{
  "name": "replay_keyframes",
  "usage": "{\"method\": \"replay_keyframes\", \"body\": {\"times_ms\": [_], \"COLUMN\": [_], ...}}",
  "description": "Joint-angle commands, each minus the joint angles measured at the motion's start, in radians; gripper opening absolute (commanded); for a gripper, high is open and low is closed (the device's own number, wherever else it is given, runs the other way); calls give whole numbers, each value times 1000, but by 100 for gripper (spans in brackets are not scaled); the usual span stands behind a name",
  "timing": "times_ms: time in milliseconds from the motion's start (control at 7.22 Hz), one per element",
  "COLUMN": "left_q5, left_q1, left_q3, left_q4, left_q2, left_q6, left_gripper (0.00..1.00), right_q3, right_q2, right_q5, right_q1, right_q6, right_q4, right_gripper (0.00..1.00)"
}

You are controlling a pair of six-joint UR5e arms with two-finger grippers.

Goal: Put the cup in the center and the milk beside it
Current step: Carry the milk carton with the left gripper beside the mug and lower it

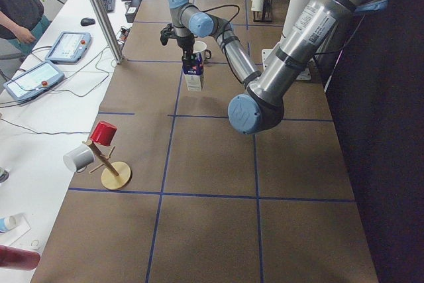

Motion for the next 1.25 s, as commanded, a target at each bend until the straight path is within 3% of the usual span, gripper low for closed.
{"method": "replay_keyframes", "body": {"times_ms": [0,277,554,831,969,1108], "left_q5": [69,98,114,127,167,169], "left_q1": [109,157,165,180,201,201], "left_q3": [195,277,329,332,340,338], "left_q4": [-44,-144,-151,-151,-152,-152], "left_q2": [-216,-243,-280,-277,-277,-277], "left_q6": [-161,-196,-196,-194,-194,-193], "left_gripper": [36,37,38,47,58,90], "right_q3": [-3,-3,-4,-4,-4,-4], "right_q2": [0,0,0,0,0,0], "right_q5": [1,1,1,1,0,0], "right_q1": [0,0,0,0,0,0], "right_q6": [0,-1,-2,0,0,2], "right_q4": [0,0,0,0,0,0], "right_gripper": [100,100,100,100,100,100]}}
